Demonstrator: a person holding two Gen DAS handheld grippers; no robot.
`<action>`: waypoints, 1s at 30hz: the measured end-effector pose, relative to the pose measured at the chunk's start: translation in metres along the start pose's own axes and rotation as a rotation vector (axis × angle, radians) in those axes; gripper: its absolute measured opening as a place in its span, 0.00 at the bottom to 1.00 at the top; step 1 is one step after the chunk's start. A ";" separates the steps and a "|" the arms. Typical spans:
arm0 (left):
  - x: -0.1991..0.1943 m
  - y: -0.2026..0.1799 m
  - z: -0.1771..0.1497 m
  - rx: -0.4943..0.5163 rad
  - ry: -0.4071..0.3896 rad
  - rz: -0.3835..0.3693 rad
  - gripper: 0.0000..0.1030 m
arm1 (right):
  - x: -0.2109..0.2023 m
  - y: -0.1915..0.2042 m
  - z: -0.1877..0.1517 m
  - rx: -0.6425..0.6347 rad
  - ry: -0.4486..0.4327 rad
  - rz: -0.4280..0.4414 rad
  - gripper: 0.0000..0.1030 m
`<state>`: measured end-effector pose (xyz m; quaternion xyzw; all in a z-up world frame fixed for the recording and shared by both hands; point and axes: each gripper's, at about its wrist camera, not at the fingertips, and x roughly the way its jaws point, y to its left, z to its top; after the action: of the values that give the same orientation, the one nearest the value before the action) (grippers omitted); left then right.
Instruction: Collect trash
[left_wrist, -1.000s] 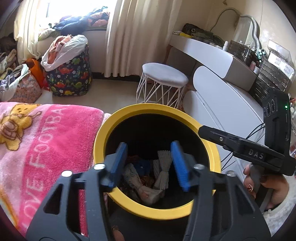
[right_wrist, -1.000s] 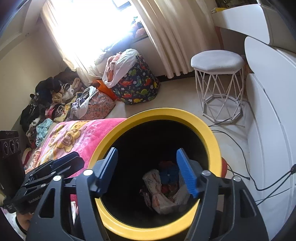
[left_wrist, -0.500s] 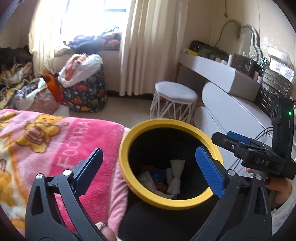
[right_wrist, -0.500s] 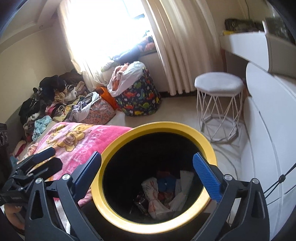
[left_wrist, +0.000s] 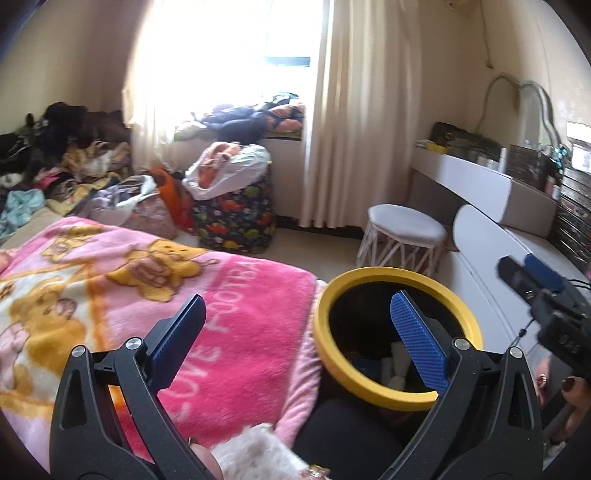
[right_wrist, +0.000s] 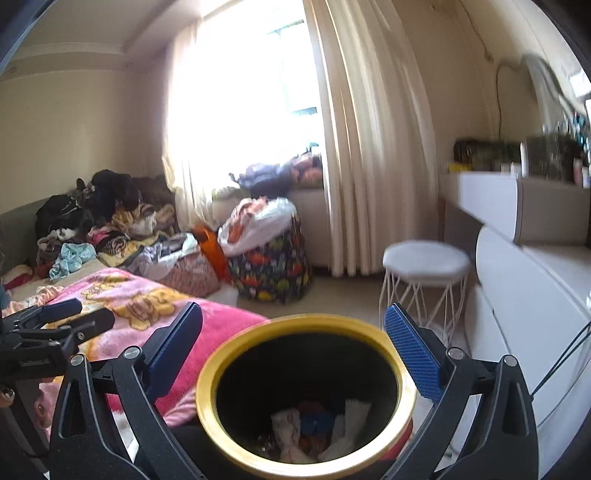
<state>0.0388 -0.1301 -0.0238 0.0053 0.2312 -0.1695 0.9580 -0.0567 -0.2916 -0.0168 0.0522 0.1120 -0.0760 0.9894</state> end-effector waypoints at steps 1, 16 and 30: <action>-0.003 0.003 -0.002 -0.010 -0.003 0.013 0.89 | -0.002 0.002 0.000 -0.006 -0.016 0.002 0.94; -0.018 0.024 -0.006 -0.033 -0.030 0.087 0.89 | -0.011 0.011 -0.002 -0.009 -0.053 0.001 0.94; -0.021 0.021 -0.006 -0.030 -0.039 0.086 0.89 | -0.013 0.012 -0.002 0.003 -0.049 -0.009 0.94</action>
<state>0.0255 -0.1034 -0.0209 -0.0023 0.2143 -0.1249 0.9688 -0.0677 -0.2778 -0.0149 0.0515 0.0877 -0.0817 0.9914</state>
